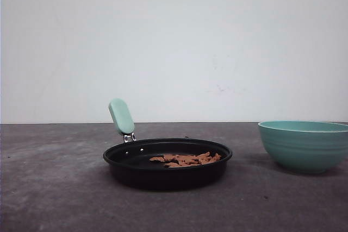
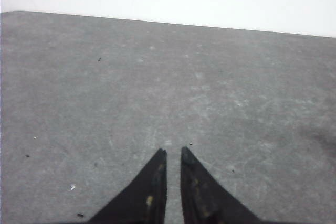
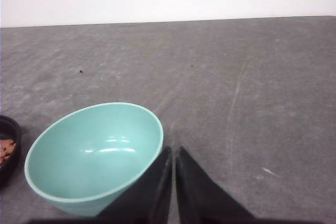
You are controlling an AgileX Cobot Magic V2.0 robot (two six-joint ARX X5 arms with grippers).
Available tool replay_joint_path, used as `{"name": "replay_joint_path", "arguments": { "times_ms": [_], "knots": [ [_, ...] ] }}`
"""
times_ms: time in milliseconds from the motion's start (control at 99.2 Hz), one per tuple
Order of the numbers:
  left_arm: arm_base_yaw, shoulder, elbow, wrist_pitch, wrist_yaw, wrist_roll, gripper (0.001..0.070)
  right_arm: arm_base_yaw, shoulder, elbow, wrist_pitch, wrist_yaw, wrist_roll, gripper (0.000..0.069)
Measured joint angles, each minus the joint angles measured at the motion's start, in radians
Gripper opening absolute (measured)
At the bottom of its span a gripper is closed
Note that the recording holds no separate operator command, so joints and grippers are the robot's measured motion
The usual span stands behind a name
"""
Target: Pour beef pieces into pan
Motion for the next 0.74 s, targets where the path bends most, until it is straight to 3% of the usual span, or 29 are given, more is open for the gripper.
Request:
{"name": "replay_joint_path", "arguments": {
  "times_ms": [252,736],
  "knots": [
    [0.0,0.0,0.0,0.0,0.0,0.032,0.002,0.0,0.0,0.0,0.0,0.0,0.0,0.0011],
    [0.0,0.0,0.0,0.0,0.0,0.035,0.002,0.0,0.0,0.0,0.0,0.0,0.0,0.0011]
  ]
}}
